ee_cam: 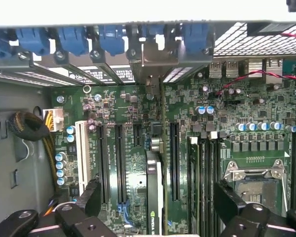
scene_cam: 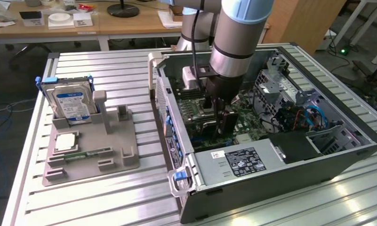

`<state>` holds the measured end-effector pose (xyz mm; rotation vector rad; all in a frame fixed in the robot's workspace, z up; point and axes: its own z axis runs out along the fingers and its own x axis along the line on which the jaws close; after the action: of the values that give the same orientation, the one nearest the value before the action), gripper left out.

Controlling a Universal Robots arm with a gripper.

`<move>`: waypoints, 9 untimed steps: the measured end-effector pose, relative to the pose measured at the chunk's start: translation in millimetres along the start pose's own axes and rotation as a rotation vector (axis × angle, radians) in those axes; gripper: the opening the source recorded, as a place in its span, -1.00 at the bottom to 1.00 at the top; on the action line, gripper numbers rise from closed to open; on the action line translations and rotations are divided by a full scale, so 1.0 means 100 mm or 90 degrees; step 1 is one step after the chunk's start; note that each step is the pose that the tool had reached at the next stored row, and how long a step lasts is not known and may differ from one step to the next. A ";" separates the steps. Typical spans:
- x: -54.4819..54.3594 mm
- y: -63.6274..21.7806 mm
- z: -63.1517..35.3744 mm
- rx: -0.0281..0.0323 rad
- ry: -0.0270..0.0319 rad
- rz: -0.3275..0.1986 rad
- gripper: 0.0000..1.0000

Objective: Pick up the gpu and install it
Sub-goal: 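Insert the gpu into the slot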

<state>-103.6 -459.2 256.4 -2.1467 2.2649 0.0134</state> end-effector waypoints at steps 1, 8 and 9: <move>0.00 0.000 -0.004 0.0001 -0.0001 0.000 0.98; 0.00 0.000 -0.078 -0.0001 -0.0024 0.000 0.98; 0.00 -0.001 -0.085 -0.0001 -0.0030 -0.002 0.98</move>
<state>-103.6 -459.2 264.9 -2.1481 2.2591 0.0186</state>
